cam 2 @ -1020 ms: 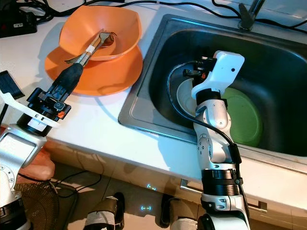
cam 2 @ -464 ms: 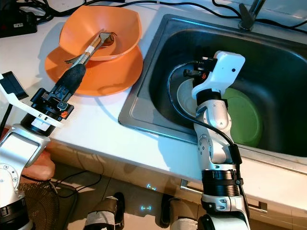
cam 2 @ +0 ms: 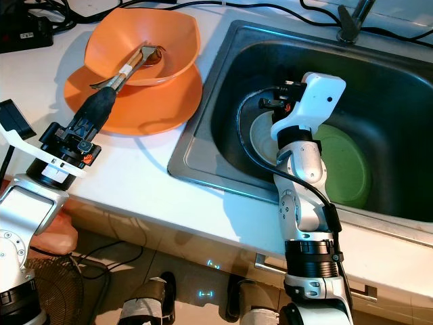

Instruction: Kitchen organization

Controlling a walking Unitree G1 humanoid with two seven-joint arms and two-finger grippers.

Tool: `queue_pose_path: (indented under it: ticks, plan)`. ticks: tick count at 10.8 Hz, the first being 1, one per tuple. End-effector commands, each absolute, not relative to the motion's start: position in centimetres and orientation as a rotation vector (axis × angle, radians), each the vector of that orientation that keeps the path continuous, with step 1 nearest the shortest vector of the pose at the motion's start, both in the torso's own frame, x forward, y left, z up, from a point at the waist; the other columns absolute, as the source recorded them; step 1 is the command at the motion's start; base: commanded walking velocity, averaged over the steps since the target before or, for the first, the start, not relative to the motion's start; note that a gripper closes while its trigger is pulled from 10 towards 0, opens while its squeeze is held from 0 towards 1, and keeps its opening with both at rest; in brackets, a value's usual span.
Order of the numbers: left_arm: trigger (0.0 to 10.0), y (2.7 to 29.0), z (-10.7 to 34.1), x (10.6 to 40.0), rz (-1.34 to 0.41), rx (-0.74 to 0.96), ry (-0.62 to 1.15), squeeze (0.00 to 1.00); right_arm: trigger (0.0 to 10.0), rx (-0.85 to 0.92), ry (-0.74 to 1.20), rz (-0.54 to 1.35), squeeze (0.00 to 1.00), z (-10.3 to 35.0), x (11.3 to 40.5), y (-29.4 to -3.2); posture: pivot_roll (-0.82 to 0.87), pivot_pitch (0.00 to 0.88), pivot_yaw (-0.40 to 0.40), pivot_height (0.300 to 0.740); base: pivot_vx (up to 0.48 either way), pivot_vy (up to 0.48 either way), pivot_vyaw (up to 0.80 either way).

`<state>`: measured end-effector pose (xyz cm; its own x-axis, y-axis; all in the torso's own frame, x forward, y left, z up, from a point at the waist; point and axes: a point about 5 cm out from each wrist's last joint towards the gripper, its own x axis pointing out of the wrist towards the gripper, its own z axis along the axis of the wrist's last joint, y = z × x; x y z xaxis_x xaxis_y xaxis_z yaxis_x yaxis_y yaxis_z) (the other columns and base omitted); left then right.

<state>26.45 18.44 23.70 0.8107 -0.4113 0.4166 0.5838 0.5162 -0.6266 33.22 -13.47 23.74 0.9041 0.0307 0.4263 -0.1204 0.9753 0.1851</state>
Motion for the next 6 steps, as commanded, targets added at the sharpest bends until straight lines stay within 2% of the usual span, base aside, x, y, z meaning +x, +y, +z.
queue_pose_path:
  ticks: [1, 2, 4, 5, 6]
  plan:
    - [10.0, 18.72, 23.56, 26.41, -0.587, -0.841, -0.226, 0.00, 10.0, 0.205, -0.400, 0.065, 0.00, 22.65, 33.10, -13.89, 0.15, 0.267, -0.019, 0.740, 0.000, 0.000, 0.00]
    - [10.0, 18.74, 23.47, 26.45, -0.577, -0.848, -0.227, 0.00, 10.0, 0.205, -0.400, 0.065, 0.00, 22.65, 33.08, -13.90, 0.15, 0.268, -0.019, 0.740, 0.000, 0.000, 0.00]
    - [9.3, 18.85, 23.21, 26.50, -0.565, -0.855, -0.221, 0.00, 10.0, 0.203, -0.398, 0.064, 0.00, 22.62, 33.08, -13.91, 0.15, 0.268, -0.022, 0.740, 0.000, 0.000, 0.00]
    - [0.0, 18.88, 23.20, 26.50, -0.560, -0.855, -0.222, 0.00, 10.0, 0.203, -0.397, 0.065, 0.00, 22.61, 33.10, -13.91, 0.16, 0.270, -0.023, 0.740, 0.000, 0.000, 0.00]
    - [0.0, 18.90, 23.22, 26.52, -0.557, -0.855, -0.224, 0.00, 10.0, 0.204, -0.396, 0.067, 0.00, 22.61, 33.14, -13.89, 0.16, 0.271, -0.024, 0.740, 0.000, 0.000, 0.00]
